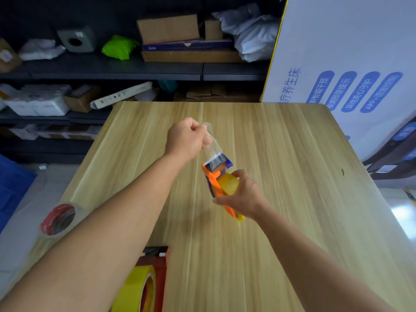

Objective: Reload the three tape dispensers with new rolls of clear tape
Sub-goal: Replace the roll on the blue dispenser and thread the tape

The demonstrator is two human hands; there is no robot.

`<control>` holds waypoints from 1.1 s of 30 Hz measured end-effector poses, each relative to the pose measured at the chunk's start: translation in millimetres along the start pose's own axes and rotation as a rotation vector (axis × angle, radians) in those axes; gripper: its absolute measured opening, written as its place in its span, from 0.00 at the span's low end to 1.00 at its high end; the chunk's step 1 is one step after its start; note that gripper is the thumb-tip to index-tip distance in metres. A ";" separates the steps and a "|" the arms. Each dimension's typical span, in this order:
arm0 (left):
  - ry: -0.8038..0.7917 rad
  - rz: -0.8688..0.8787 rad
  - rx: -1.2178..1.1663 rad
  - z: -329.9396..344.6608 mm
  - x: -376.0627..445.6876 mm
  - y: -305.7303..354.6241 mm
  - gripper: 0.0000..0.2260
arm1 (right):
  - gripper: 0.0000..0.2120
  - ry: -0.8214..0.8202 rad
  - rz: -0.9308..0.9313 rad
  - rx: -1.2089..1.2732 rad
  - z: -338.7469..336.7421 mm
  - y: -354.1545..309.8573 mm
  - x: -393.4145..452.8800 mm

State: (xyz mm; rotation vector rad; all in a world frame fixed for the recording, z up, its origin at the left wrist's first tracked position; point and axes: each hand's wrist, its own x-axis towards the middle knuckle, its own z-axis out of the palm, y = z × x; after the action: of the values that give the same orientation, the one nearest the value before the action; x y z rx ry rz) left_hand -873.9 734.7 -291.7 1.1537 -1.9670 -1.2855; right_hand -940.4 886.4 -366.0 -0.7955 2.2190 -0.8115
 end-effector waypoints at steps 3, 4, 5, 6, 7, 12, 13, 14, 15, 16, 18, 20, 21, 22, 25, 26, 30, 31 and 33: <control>0.010 0.027 -0.033 -0.7 2.5 15.6 0.08 | 0.34 0.059 0.002 0.036 -6.0 -5.3 2.3; 0.022 0.035 -0.046 -0.5 2.3 19.8 0.08 | 0.31 0.081 0.003 0.015 -9.0 -6.2 3.1; 0.036 0.044 -0.058 -0.5 1.6 23.5 0.08 | 0.28 0.106 0.004 -0.020 -12.3 -6.3 3.7; 0.050 0.057 -0.072 -1.0 0.9 27.3 0.08 | 0.25 0.133 0.004 -0.057 -15.5 -5.7 4.6; 0.061 0.075 -0.082 -1.2 0.4 31.4 0.08 | 0.23 0.157 0.003 -0.087 -18.3 -4.9 5.6; 0.076 0.116 -0.155 3.1 -5.9 57.5 0.07 | 0.20 0.224 -0.004 -0.113 -27.0 -12.7 12.3; 0.070 0.118 -0.163 4.2 -7.0 60.3 0.07 | 0.20 0.240 -0.011 -0.109 -28.4 -15.9 12.4; 0.064 0.123 -0.155 4.9 -8.4 62.4 0.07 | 0.21 0.263 -0.019 -0.108 -29.5 -18.9 12.6; 0.055 0.127 -0.148 5.7 -9.7 64.3 0.07 | 0.22 0.291 -0.033 -0.116 -30.9 -22.3 12.2; 0.043 0.129 -0.154 6.4 -11.9 66.6 0.07 | 0.22 0.318 -0.047 -0.136 -31.6 -25.5 11.9; 0.008 0.128 -0.214 8.8 -16.8 73.5 0.07 | 0.23 0.353 -0.073 -0.184 -31.9 -33.8 10.9; -0.019 0.150 -0.244 10.5 -20.8 81.5 0.07 | 0.23 0.357 -0.068 -0.170 -30.4 -41.0 10.5; -0.025 0.164 -0.250 10.4 -21.6 84.7 0.07 | 0.23 0.354 -0.059 -0.142 -29.2 -43.1 11.1; -0.027 0.179 -0.251 9.1 -22.3 87.3 0.07 | 0.23 0.352 -0.048 -0.117 -28.5 -43.8 11.9; -0.007 0.210 -0.245 0.3 -19.6 90.5 0.07 | 0.24 0.336 -0.033 -0.100 -31.4 -40.3 12.4; 0.012 0.214 -0.239 -4.0 -17.2 91.4 0.07 | 0.23 0.335 -0.035 -0.096 -32.6 -37.4 12.8; 0.055 0.244 -0.200 -15.9 -6.3 98.8 0.07 | 0.19 0.327 -0.043 -0.060 -35.6 -31.3 14.3; 0.057 0.251 -0.192 -16.5 -5.6 101.1 0.07 | 0.19 0.317 -0.045 -0.054 -36.5 -32.0 14.5; 0.064 0.266 -0.170 -16.5 -5.7 105.2 0.07 | 0.18 0.291 -0.049 -0.040 -39.6 -33.3 14.3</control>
State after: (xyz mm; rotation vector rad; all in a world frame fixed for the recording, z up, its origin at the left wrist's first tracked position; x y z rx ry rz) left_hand -897.3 751.7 -189.0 0.8110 -1.8518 -1.2318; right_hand -967.4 868.4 -323.3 -0.7950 2.4857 -0.9616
